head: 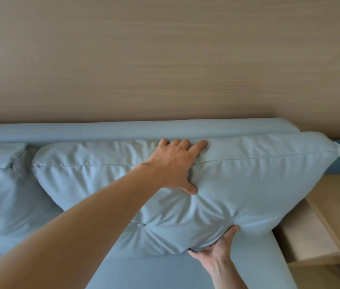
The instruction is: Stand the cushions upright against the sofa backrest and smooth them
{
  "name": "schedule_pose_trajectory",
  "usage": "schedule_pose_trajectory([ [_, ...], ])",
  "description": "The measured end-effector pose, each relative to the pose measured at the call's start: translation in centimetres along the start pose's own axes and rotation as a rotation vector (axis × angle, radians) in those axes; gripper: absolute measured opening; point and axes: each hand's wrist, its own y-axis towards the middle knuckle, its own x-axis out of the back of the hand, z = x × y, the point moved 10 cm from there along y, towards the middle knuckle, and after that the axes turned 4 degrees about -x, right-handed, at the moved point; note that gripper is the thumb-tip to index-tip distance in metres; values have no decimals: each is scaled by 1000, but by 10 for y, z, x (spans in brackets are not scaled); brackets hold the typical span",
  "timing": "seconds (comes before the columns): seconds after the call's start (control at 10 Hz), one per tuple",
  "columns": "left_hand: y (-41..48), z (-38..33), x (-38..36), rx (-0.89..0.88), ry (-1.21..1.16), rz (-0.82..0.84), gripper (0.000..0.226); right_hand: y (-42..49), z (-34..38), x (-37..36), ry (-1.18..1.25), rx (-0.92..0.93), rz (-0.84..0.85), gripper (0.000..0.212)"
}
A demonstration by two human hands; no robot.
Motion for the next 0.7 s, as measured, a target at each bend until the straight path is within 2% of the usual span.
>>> schedule_pose_trajectory([
  [0.2,-3,-5,2,-4,-6,-47,137,-9,6,5,-3,-5,-86,117],
  [0.3,-1,0,-3,18,-50,-18,137,-12,5,6,-24,-21,-91,115],
  [0.4,-5,-5,6,18,-37,13,135,-21,5,14,-93,-23,-159,105],
  [0.5,-36,-13,33,52,-72,-65,123,-38,-3,18,-260,-27,-221,88],
  [0.6,-100,0,75,152,-144,-206,109,-75,-29,-5,-562,-38,-253,80],
  [0.7,-183,25,116,309,-197,-287,96,-146,-46,-70,-921,168,-225,53],
])
